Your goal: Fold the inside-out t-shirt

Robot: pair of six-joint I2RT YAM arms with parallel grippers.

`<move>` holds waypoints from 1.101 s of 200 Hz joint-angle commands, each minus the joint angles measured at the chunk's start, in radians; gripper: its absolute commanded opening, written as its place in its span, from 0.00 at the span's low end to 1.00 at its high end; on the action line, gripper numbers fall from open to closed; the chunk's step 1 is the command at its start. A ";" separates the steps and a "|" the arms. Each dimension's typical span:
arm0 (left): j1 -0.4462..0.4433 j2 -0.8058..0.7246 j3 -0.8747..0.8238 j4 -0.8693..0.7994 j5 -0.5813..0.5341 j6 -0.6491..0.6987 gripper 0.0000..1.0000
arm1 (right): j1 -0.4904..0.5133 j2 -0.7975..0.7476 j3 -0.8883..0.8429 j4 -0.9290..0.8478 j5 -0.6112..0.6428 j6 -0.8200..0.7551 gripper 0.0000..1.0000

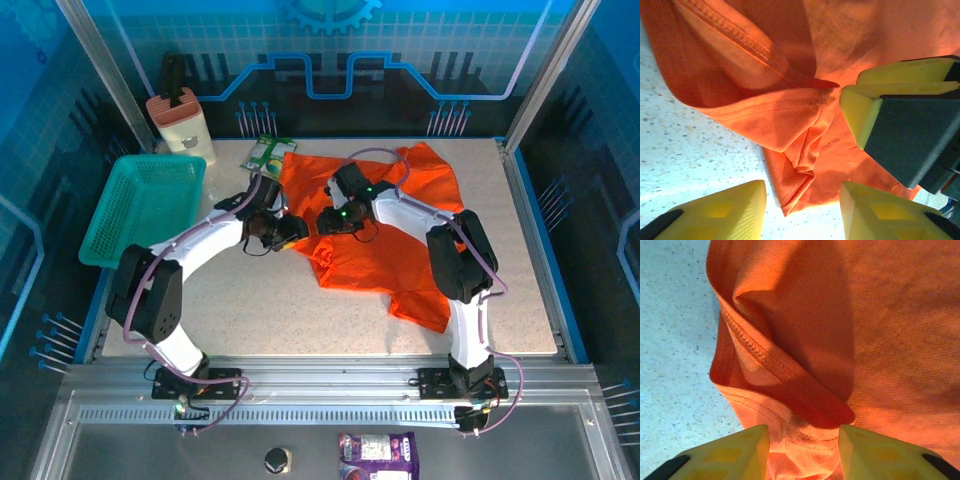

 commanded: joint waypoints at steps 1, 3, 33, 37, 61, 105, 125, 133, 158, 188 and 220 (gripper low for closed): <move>0.022 -0.048 -0.025 -0.026 -0.016 -0.002 0.44 | 0.035 0.044 0.076 -0.176 0.084 -0.086 0.42; 0.023 -0.050 -0.027 -0.027 -0.016 -0.002 0.44 | 0.038 0.046 0.083 -0.182 0.088 -0.086 0.42; 0.038 -0.057 -0.038 -0.027 -0.014 -0.002 0.44 | 0.092 0.076 0.175 -0.269 0.185 -0.043 0.42; 0.039 -0.058 -0.040 -0.025 -0.015 -0.003 0.44 | 0.100 0.078 0.185 -0.280 0.203 -0.025 0.42; 0.045 -0.061 -0.044 -0.026 -0.012 0.000 0.44 | 0.135 0.096 0.241 -0.340 0.315 0.094 0.44; 0.056 -0.066 -0.063 -0.018 -0.003 0.001 0.44 | 0.161 0.152 0.291 -0.360 0.370 0.147 0.44; 0.060 -0.070 -0.072 -0.014 0.002 0.002 0.44 | 0.163 0.182 0.307 -0.356 0.354 0.146 0.42; 0.062 -0.072 -0.075 -0.013 0.005 0.002 0.44 | 0.164 0.190 0.313 -0.358 0.346 0.144 0.40; 0.072 -0.083 -0.086 -0.007 0.012 0.000 0.44 | 0.168 0.194 0.320 -0.354 0.340 0.142 0.34; 0.085 -0.098 -0.101 0.004 0.019 -0.003 0.44 | 0.177 0.176 0.322 -0.363 0.354 0.138 0.17; 0.111 -0.123 -0.112 -0.007 0.013 0.010 0.44 | 0.203 0.122 0.353 -0.399 0.360 0.125 0.00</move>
